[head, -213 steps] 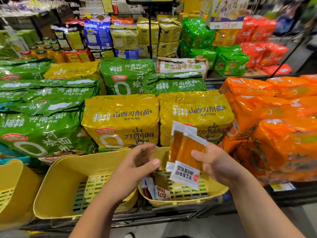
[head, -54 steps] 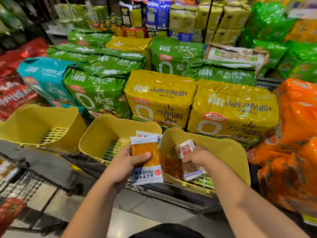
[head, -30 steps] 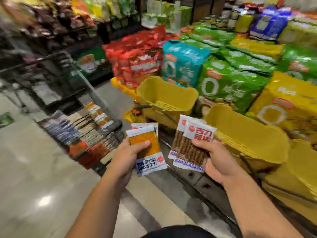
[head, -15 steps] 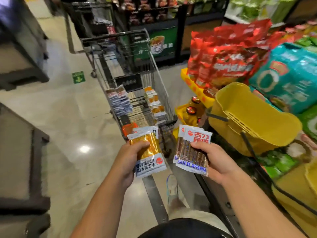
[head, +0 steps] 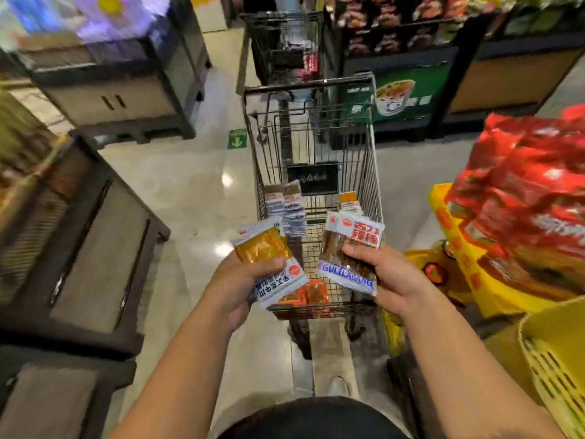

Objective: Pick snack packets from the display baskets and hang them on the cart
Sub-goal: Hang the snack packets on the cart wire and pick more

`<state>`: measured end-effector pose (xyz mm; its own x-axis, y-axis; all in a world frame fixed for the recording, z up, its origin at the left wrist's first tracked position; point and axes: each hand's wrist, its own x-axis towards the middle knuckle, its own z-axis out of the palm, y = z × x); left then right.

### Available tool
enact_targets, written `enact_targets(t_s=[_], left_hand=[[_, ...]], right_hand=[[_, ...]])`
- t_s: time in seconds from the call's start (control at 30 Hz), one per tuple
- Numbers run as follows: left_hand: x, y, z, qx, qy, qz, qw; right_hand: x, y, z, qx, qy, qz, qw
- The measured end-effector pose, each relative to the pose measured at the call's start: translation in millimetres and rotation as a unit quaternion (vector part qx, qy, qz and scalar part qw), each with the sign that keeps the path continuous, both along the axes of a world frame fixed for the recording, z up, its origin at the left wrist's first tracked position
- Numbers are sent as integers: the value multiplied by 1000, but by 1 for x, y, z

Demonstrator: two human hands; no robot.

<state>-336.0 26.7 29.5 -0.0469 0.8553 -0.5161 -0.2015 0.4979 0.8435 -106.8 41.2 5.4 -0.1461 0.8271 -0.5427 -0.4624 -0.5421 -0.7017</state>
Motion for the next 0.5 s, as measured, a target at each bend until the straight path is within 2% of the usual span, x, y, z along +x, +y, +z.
enact_targets(t_s=[0.17,0.3,0.5], left_hand=[[-10,34,-15,-44,3,25,999],[-29,75,-31,-41,0,44,998],[-60,158,-64,-45,-6,5,999]], right_hand=[[-2,40,-16,-34,-4,2,999],[-12,77,-26,-57,-1,-6,998],[-42,140,-36,-87,-31,-26,995]])
